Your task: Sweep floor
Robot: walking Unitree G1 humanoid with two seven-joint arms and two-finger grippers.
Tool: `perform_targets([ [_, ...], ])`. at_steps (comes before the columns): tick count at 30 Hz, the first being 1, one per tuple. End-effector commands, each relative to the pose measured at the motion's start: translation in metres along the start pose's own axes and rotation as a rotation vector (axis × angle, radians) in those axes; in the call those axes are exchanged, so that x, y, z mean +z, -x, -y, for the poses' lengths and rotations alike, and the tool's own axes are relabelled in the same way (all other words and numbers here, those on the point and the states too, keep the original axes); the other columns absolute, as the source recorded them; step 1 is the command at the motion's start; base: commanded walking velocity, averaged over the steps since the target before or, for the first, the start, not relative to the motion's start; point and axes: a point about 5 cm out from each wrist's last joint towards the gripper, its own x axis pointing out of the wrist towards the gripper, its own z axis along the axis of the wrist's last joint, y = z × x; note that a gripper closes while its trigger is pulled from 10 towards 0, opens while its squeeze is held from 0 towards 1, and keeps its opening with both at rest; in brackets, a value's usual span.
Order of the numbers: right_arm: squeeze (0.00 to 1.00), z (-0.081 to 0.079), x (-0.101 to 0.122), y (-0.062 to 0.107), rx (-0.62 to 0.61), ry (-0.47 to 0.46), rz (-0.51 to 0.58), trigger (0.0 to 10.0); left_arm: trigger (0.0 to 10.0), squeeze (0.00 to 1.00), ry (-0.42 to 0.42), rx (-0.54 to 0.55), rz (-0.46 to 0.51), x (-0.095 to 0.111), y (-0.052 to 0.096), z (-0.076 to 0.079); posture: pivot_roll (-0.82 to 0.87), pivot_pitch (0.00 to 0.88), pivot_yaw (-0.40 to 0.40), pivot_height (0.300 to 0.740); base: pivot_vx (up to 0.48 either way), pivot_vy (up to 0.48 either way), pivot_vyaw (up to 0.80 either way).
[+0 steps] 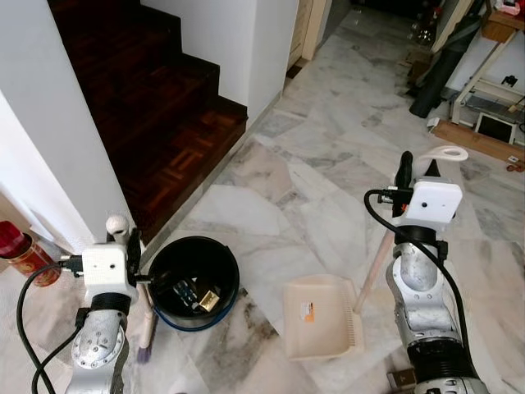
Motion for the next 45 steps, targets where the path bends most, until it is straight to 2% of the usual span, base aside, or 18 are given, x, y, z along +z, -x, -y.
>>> perform_targets([
  [1,0.00,0.004,-0.001,0.003,-0.005,-0.008,0.005,10.0,10.0,0.00,0.052,-0.027,0.020,0.006,0.003,0.007,0.15,0.064,-0.119,0.740,0.000,0.000,0.00],
  [7,0.00,-0.001,-0.009,0.011,0.018,-0.077,-0.049,10.0,10.0,0.00,0.073,-0.001,0.000,0.002,0.006,0.007,0.15,0.055,-0.122,0.740,0.000,0.000,0.00],
  [14,0.00,-0.009,-0.012,0.018,0.057,-0.116,-0.063,10.0,10.0,0.00,0.087,0.008,-0.008,0.000,0.003,0.010,0.14,0.044,-0.115,0.740,0.000,0.000,0.00],
  [19,0.00,-0.011,-0.015,0.020,0.066,-0.119,-0.078,10.0,10.0,0.00,0.098,0.006,-0.007,0.001,0.001,0.012,0.14,0.045,-0.114,0.740,0.000,0.000,0.00],
  [27,0.00,-0.011,-0.013,0.016,0.073,-0.125,-0.077,10.0,10.0,0.00,0.097,0.019,-0.001,0.003,-0.001,0.011,0.14,0.089,-0.117,0.740,0.000,0.273,0.00],
  [45,0.00,-0.014,-0.014,0.015,0.073,-0.131,-0.080,10.0,10.0,0.00,0.098,0.024,0.008,0.006,-0.003,0.010,0.15,0.115,-0.115,0.740,0.000,0.316,0.00],
])
